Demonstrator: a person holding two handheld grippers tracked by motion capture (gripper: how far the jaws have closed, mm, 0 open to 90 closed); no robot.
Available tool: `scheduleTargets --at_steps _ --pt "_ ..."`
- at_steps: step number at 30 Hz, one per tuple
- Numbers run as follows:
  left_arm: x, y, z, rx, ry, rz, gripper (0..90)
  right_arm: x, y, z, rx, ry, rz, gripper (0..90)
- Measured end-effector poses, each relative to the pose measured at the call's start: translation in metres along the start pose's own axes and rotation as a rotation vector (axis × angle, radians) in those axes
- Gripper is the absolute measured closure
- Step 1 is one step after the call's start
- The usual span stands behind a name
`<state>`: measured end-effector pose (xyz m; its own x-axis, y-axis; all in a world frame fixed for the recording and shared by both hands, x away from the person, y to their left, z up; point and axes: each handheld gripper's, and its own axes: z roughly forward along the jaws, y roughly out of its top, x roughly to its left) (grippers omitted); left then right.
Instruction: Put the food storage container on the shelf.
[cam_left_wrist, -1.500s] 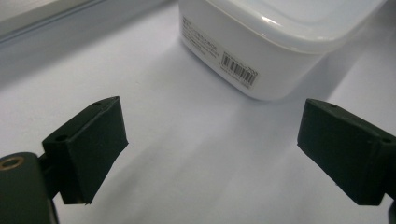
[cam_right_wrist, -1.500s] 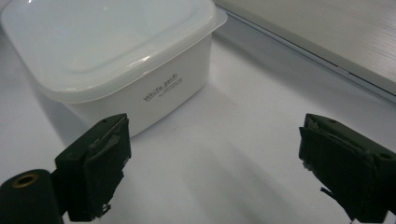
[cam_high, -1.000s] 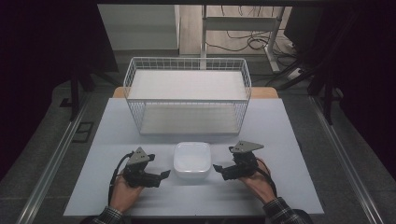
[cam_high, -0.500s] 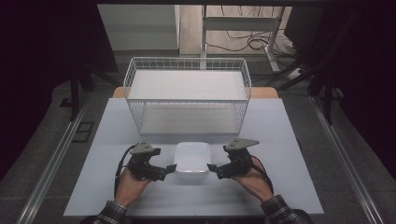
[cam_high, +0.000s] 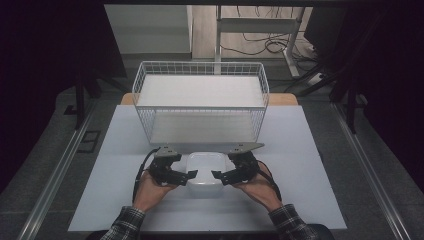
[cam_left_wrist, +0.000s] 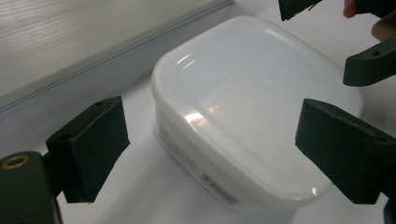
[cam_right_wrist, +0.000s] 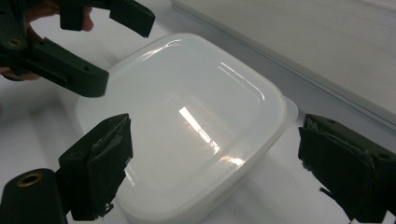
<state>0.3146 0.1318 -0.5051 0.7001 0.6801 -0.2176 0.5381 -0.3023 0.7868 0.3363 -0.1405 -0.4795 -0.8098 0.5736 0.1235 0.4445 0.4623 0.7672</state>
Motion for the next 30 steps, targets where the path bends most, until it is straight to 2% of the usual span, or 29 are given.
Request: scheduleTargets --at_steps 2,5,6,7,8,11,12,13,14,18,19,20,23,26,27,28,29,30 --pt "0.0 0.0 0.003 0.008 -0.001 0.003 9.3 -0.001 -0.001 0.002 0.0 0.002 0.01 9.9" --pt "0.002 -0.003 0.004 -0.004 -0.04 -0.024 11.0 -0.004 -0.005 0.008 0.037 0.015 0.037 9.5" --pt "0.002 -0.005 0.003 -0.006 -0.085 -0.048 18.7 -0.006 -0.007 0.01 0.044 0.038 0.071 13.3" --pt "0.002 -0.005 0.003 -0.006 -0.085 -0.048 21.2 -0.006 -0.007 0.01 0.044 0.038 0.071 13.3" --pt "0.0 -0.006 0.002 -0.007 -0.079 -0.055 21.9 -0.006 -0.007 0.008 0.047 0.056 0.07 17.1" --pt "-0.002 -0.006 -0.002 0.006 -0.078 -0.062 26.5 -0.005 -0.008 0.005 0.041 0.052 0.057 20.5" --pt "-0.003 -0.008 -0.005 0.009 -0.081 -0.082 28.8 -0.005 -0.009 0.001 0.048 0.057 0.073 26.6" --pt "-0.003 -0.008 -0.005 0.009 -0.081 -0.082 30.3 -0.005 -0.009 0.001 0.048 0.057 0.073 26.6" --pt "-0.005 -0.01 -0.008 0.009 -0.08 -0.101 31.7 -0.006 -0.009 -0.002 0.061 0.066 0.094 30.2" --pt "-0.008 -0.011 -0.01 0.018 -0.079 -0.107 34.1 -0.005 -0.008 -0.003 0.078 0.062 0.117 31.0" --pt "-0.007 -0.011 -0.01 0.023 -0.108 -0.117 37.1 -0.006 -0.009 -0.002 0.093 0.088 0.134 26.7" --pt "-0.007 -0.012 -0.008 0.013 -0.112 -0.121 36.6 -0.007 -0.01 -0.001 0.096 0.093 0.153 26.1" --pt "-0.006 -0.011 -0.007 0.019 -0.111 -0.126 36.5 -0.009 -0.011 0.0 0.08 0.095 0.166 27.4" --pt "-0.008 -0.012 -0.013 0.021 -0.102 -0.136 42.4 -0.006 -0.01 -0.005 0.092 0.078 0.183 38.9" --pt "-0.008 -0.012 -0.013 0.021 -0.102 -0.136 46.4 -0.006 -0.01 -0.005 0.092 0.078 0.183 38.9" --pt "-0.009 -0.015 -0.018 0.011 -0.106 -0.15 49.7 -0.004 -0.01 -0.012 0.089 0.073 0.208 51.1" --pt "-0.009 -0.015 -0.018 0.011 -0.106 -0.15 53.5 -0.004 -0.01 -0.012 0.089 0.073 0.208 51.1" --pt "-0.01 -0.017 -0.021 0.005 -0.104 -0.15 56.5 -0.001 -0.011 -0.019 0.085 0.066 0.216 57.9"
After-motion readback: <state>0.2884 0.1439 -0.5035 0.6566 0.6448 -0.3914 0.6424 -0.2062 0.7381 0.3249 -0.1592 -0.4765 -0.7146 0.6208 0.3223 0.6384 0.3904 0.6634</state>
